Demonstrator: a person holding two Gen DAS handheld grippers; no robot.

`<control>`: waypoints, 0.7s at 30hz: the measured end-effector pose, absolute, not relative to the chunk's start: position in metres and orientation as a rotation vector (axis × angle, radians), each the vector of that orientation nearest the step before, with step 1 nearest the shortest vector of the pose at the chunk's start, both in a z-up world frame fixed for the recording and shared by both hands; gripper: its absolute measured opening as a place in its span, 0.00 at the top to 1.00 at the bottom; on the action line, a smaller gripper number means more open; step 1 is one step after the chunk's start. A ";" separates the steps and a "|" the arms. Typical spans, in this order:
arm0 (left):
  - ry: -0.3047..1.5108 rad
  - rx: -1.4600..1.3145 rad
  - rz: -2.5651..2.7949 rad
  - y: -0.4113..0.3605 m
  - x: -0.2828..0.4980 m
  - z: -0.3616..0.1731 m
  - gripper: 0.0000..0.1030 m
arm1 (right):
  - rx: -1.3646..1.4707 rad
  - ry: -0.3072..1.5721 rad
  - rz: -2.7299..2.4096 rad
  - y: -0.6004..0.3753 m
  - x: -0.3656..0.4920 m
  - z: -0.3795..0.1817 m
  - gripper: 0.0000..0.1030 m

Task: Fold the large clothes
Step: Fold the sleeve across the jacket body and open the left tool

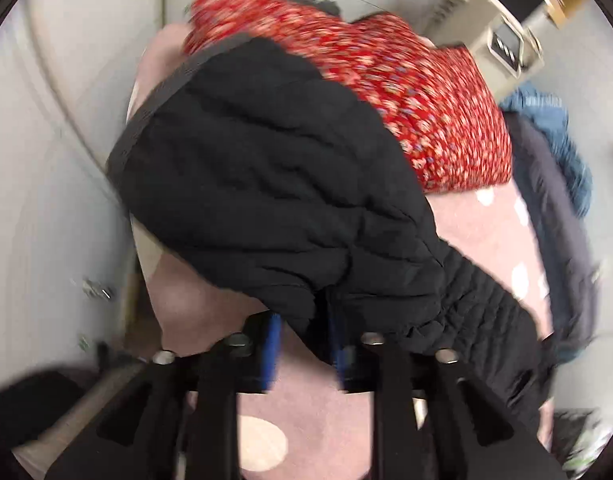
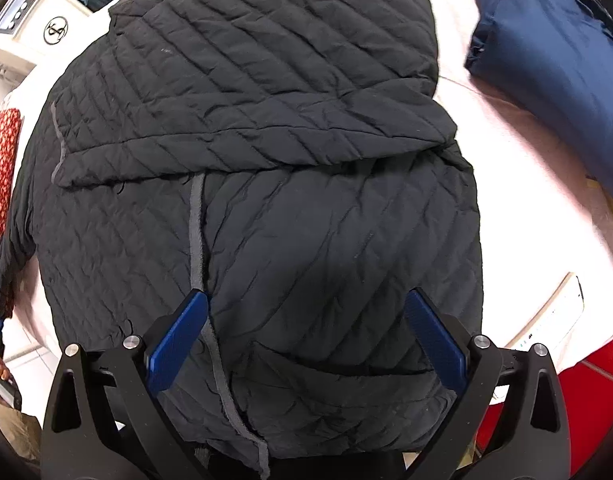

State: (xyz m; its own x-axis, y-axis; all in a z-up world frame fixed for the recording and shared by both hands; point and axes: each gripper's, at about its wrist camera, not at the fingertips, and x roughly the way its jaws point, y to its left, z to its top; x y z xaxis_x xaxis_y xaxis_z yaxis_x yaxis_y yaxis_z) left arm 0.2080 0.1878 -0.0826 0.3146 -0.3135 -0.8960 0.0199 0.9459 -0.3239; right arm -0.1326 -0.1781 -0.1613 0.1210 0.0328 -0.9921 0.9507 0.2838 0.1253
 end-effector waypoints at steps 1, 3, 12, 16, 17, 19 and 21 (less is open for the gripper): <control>1.228 -0.293 -0.205 0.194 0.207 -0.082 0.21 | 1.055 1.256 -0.893 -0.181 -0.126 -0.166 0.05; 1.142 -0.360 -0.180 0.208 0.202 -0.078 0.09 | 1.039 1.266 -0.875 -0.182 -0.124 -0.166 0.05; 1.131 -0.333 -0.305 0.170 0.210 -0.058 0.53 | 0.983 1.297 -0.839 -0.177 -0.105 -0.162 0.05; 1.098 -0.214 -0.474 0.117 0.190 -0.034 0.77 | 1.016 1.277 -0.860 -0.179 -0.115 -0.158 0.05; 1.088 -0.196 -0.521 0.101 0.184 -0.026 0.80 | 1.031 1.269 -0.870 -0.177 -0.117 -0.158 0.05; 1.059 -0.143 -0.642 0.060 0.169 -0.010 0.86 | 1.053 1.257 -0.884 -0.174 -0.124 -0.164 0.05; 1.008 -0.060 -0.770 0.011 0.148 0.010 0.87 | 1.073 1.245 -0.897 -0.179 -0.138 -0.168 0.05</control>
